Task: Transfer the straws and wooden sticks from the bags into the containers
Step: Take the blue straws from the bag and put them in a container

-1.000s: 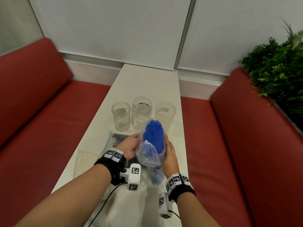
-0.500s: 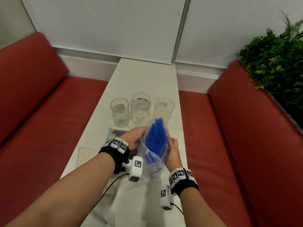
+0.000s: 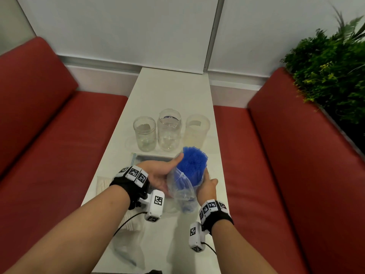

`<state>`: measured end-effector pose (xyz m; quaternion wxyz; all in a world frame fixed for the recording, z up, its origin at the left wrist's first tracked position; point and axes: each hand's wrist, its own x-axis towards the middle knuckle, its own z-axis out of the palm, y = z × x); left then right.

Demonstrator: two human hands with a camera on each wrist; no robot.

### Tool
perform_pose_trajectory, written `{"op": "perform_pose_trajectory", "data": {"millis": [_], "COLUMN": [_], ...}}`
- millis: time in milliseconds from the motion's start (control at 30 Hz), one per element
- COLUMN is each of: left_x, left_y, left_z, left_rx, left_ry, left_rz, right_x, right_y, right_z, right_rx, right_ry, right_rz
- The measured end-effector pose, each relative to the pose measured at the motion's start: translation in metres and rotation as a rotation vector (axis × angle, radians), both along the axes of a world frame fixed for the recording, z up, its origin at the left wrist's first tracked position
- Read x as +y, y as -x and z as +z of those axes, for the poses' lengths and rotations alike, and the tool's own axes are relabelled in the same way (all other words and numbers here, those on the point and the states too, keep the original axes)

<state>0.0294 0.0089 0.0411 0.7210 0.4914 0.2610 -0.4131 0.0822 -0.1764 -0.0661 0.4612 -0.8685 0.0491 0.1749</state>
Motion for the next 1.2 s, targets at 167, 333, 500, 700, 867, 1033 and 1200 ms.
{"op": "perform_pose_trajectory", "data": {"millis": [167, 333, 500, 700, 867, 1033, 1200], "left_x": [0.016, 0.014, 0.003, -0.005, 0.003, 0.005, 0.006], "left_y": [0.001, -0.001, -0.004, -0.005, -0.002, -0.002, 0.003], "left_z": [0.02, 0.025, 0.029, 0.021, 0.013, 0.009, -0.002], "left_rx": [-0.095, -0.139, -0.358, -0.529, -0.669, -0.753, -0.607], "left_ry": [0.045, 0.099, -0.056, -0.45, -0.533, -0.807, -0.375], "left_rz": [0.139, 0.427, 0.254, 0.13, -0.087, -0.08, 0.292], "right_x": [0.009, 0.011, 0.021, 0.029, 0.03, 0.032, 0.027], "right_y": [0.014, 0.031, 0.037, 0.046, 0.045, 0.046, 0.043], "right_z": [0.009, 0.013, 0.02, 0.019, 0.019, 0.017, 0.011], "right_rx": [-0.138, -0.288, -0.331, -0.355, -0.338, -0.359, -0.264], "right_ry": [0.153, 0.373, 0.451, 0.415, 0.328, 0.297, 0.256], "right_rz": [0.057, 0.197, 0.188, 0.194, 0.206, 0.173, 0.114]}}
